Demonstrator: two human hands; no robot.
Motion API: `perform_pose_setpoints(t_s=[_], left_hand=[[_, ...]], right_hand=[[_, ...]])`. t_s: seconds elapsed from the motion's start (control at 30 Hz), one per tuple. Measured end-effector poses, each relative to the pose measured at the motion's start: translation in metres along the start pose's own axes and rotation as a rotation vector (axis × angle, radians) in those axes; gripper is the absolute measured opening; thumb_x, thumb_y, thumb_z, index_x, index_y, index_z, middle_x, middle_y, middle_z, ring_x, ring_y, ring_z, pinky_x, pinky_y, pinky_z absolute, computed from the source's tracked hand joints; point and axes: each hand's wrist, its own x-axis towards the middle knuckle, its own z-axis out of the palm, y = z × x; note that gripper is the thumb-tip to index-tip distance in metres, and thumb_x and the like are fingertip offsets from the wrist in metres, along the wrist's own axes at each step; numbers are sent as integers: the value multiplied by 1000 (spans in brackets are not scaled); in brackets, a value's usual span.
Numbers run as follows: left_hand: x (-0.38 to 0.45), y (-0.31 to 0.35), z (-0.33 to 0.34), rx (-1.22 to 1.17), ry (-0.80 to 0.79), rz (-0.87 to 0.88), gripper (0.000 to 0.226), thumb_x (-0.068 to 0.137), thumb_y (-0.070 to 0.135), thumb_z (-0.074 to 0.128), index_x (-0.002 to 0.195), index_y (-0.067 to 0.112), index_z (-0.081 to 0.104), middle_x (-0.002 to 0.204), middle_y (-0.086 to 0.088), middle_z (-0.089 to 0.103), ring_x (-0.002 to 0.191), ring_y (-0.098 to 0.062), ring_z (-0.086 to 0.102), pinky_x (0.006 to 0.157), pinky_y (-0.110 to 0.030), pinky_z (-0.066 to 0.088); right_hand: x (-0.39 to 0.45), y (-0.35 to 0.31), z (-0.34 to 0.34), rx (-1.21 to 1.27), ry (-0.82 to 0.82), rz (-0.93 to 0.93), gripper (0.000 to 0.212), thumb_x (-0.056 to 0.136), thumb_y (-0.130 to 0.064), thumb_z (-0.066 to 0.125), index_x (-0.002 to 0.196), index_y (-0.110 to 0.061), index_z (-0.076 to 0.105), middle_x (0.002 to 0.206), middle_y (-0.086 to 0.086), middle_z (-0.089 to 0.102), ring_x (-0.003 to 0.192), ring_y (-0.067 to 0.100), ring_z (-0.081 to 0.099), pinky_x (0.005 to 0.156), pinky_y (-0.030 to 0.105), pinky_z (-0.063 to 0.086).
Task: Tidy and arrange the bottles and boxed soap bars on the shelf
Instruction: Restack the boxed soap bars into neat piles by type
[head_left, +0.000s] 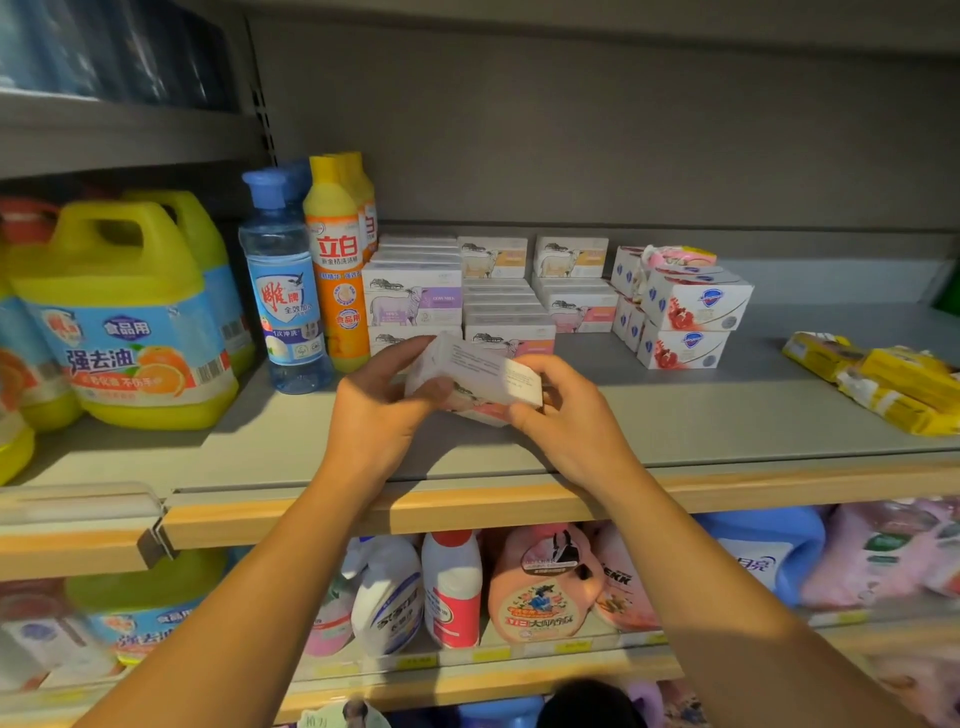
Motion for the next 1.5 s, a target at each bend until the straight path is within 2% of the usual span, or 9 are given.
perform_pose_setpoints(t_s=[0.2, 0.3, 0.43, 0.57, 0.83, 1.03, 1.27, 1.37, 1.5], left_hand=[[5, -2, 5, 4, -34, -75, 25, 83, 7, 74, 99, 25, 72, 101, 14, 75, 96, -2, 68, 78, -18, 55], [16, -3, 7, 61, -97, -129, 19, 85, 13, 74, 94, 30, 71, 101, 7, 75, 98, -11, 69, 87, -35, 58], [37, -15, 2, 714, -208, -37, 27, 88, 40, 66, 113, 28, 67, 115, 6, 70, 93, -7, 65, 81, -22, 45], [48, -30, -4, 1032, -385, 124, 39, 89, 49, 62, 124, 31, 67, 122, 4, 69, 110, -19, 64, 82, -22, 40], [59, -49, -10, 980, -514, 230, 55, 85, 63, 41, 110, 27, 74, 106, 5, 75, 97, -17, 67, 89, -32, 52], [62, -55, -7, 960, -448, 308, 37, 83, 51, 53, 88, 21, 75, 86, 5, 74, 79, -13, 63, 74, -29, 46], [66, -57, -8, 943, -438, 191, 43, 78, 54, 53, 98, 25, 77, 95, 8, 75, 89, -18, 66, 80, -32, 54], [65, -56, -7, 943, -447, 157, 45, 78, 56, 51, 100, 26, 76, 98, 8, 75, 93, -19, 66, 82, -35, 54], [64, -53, -5, 967, -431, 210, 39, 79, 50, 53, 89, 20, 75, 89, 3, 75, 84, -22, 66, 77, -35, 51]], right_hand=[[1, -5, 1, -285, 70, -151, 54, 80, -13, 72, 130, -29, 58, 119, -12, 50, 106, 1, 48, 87, 2, 33], [8, -5, -16, -352, 138, -139, 53, 83, -11, 71, 132, -25, 58, 118, -14, 47, 107, -1, 45, 93, 10, 35], [39, -5, -46, -429, 223, -109, 49, 87, -14, 68, 134, -21, 56, 119, -9, 43, 109, 4, 41, 96, 17, 35], [84, 1, -56, -470, 232, -122, 53, 85, -2, 68, 133, -21, 58, 122, -5, 44, 110, 10, 45, 87, -6, 24], [165, 36, -37, -571, 118, -155, 50, 91, -2, 59, 137, -20, 55, 127, 0, 49, 118, 16, 51, 97, 8, 28], [216, 47, -25, -792, 116, -177, 41, 94, -9, 59, 134, -18, 59, 132, 10, 58, 124, 34, 47, 106, 37, 40], [245, 34, -35, -772, -111, -64, 32, 86, -14, 70, 113, -23, 56, 115, 3, 60, 99, 19, 56, 83, 28, 43], [245, 27, -42, -756, -204, -65, 41, 81, -11, 75, 116, -24, 57, 118, 0, 62, 109, 19, 58, 94, 35, 48], [253, 28, -41, -745, -46, -124, 52, 82, -3, 71, 127, -23, 57, 127, 8, 55, 119, 26, 52, 103, 32, 41]])
